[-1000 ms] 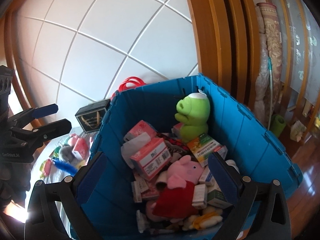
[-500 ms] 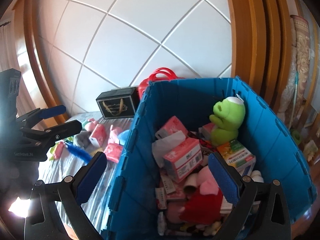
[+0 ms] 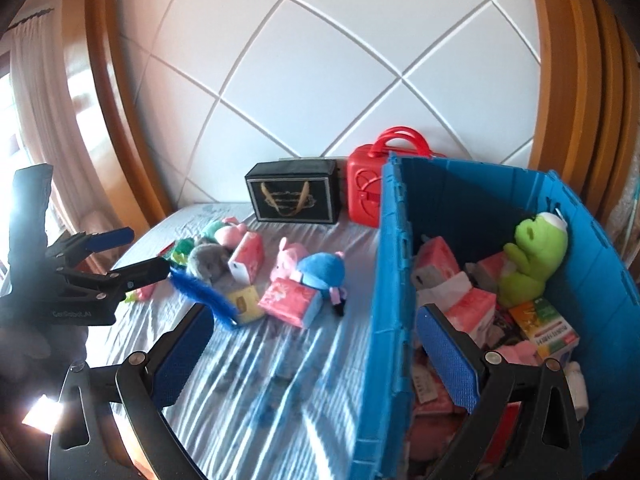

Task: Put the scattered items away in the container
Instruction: 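Move both tools back from the bin to the pile on the bed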

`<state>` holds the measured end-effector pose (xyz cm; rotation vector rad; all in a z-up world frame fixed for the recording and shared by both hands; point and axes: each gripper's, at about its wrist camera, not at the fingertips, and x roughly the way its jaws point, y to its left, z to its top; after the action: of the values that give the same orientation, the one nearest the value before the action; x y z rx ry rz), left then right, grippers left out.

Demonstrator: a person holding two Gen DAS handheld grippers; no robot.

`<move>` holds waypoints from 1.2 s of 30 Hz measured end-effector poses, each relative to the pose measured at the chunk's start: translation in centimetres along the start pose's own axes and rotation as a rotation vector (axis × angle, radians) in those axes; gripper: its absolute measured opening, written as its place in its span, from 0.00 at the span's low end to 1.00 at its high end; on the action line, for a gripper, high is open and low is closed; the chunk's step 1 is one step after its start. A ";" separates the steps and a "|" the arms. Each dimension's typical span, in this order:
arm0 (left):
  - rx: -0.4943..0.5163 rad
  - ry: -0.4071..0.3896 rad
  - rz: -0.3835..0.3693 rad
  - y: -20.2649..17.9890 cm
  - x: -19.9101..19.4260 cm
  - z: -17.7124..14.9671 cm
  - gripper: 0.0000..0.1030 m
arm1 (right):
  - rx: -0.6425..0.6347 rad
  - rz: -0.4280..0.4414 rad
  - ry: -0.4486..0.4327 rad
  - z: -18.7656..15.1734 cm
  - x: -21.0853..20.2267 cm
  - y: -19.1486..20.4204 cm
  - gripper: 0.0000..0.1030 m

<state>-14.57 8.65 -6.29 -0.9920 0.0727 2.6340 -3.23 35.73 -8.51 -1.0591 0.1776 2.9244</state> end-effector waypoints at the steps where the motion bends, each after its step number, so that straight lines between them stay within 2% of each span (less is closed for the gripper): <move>1: -0.011 0.006 0.015 1.4 0.0 -0.5 1.00 | -0.009 0.011 0.007 0.2 0.7 1.1 1.00; 7: -0.087 0.054 0.123 10.3 0.2 -4.3 1.00 | -0.072 0.058 0.051 0.4 5.1 7.8 1.00; 12: -0.163 0.100 0.214 18.3 0.9 -7.9 1.00 | -0.077 0.108 0.134 0.1 9.8 12.7 1.00; 20: -0.255 0.193 0.360 31.4 6.2 -13.4 1.00 | -0.167 0.119 0.190 -1.1 17.4 20.2 1.00; 23: -0.271 0.236 0.390 35.5 8.9 -14.9 1.00 | -0.192 0.125 0.221 -1.7 21.4 22.0 1.00; 28: -0.315 0.287 0.397 41.0 13.1 -16.9 1.00 | -0.298 0.115 0.269 -2.1 28.3 25.2 1.00; 36: -0.305 0.377 0.413 45.8 19.2 -18.4 1.00 | -0.494 0.098 0.381 -3.7 39.9 29.1 1.00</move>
<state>-31.04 -32.20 -35.71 -1.7359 -0.0459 2.8323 -33.32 5.83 -34.00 -1.7090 -0.5295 2.8847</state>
